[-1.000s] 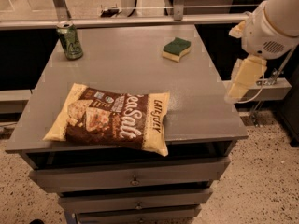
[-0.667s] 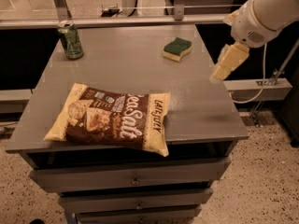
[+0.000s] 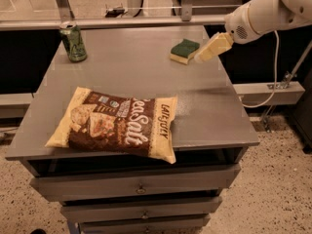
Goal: Move sponge near brown chip bag
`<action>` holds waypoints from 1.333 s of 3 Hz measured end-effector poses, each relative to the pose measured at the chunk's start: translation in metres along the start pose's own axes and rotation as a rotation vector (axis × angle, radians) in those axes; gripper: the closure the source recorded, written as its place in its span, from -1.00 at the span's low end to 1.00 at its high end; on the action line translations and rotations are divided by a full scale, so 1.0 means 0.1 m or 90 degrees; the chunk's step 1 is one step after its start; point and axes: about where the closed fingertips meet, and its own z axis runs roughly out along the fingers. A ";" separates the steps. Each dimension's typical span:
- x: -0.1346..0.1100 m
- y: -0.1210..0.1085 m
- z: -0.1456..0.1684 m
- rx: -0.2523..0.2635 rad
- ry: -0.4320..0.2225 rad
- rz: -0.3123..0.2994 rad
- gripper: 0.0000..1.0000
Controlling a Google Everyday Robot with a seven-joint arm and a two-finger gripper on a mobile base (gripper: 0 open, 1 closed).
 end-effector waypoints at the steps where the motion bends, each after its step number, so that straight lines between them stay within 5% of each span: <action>1: -0.09 -0.15 0.42 0.000 -0.057 0.058 -1.00; 4: 0.19 -0.34 1.20 0.040 -0.067 0.131 -1.00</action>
Offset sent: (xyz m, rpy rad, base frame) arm 0.0974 0.0292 -0.0668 0.2154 -0.0131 -0.1424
